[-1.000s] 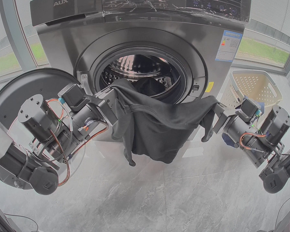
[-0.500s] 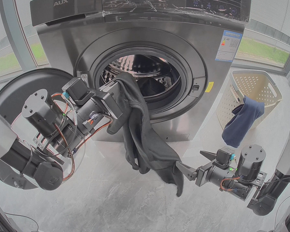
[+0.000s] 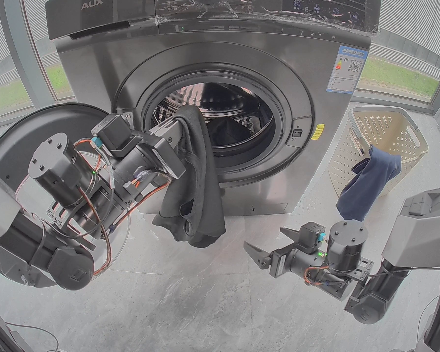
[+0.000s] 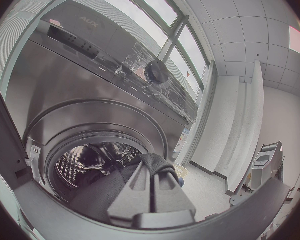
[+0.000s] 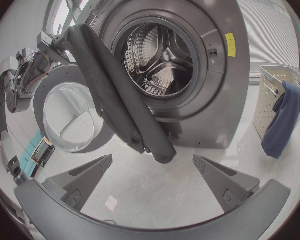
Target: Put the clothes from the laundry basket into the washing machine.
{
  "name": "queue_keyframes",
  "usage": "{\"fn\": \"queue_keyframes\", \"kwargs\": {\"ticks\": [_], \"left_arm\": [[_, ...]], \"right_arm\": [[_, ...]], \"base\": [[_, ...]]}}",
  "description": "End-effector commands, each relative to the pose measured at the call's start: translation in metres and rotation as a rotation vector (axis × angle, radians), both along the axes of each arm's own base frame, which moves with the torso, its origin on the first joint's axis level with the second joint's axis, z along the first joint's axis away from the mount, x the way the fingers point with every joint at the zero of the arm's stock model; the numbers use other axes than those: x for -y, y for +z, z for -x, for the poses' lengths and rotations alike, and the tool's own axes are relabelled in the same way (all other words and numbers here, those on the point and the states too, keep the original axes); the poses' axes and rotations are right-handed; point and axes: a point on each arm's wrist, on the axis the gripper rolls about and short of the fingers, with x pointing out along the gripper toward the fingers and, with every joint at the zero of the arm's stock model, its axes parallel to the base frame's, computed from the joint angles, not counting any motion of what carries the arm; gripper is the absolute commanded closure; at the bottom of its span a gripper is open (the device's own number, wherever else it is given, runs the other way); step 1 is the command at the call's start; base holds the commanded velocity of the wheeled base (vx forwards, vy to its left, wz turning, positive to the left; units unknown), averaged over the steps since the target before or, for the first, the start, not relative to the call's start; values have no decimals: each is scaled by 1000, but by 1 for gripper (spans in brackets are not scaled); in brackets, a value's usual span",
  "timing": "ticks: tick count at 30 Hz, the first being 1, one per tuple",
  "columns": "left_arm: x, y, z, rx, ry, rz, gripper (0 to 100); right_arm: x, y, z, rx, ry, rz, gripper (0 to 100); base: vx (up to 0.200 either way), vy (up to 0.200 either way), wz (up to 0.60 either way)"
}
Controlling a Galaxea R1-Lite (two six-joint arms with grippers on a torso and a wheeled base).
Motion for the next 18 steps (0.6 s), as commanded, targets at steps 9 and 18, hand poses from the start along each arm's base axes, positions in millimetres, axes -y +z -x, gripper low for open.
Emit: {"fn": "queue_keyframes", "kwargs": {"ticks": [9,18], "left_arm": [[2,22,22,60,-56,33,100],[2,27,27,74,-64,42,100]], "right_arm": [[-59,-12,-65,147,25,-98,0],[-82,-11,-89,210,36,-121,0]], "base": [[0,0,0],[0,0,0]]}}
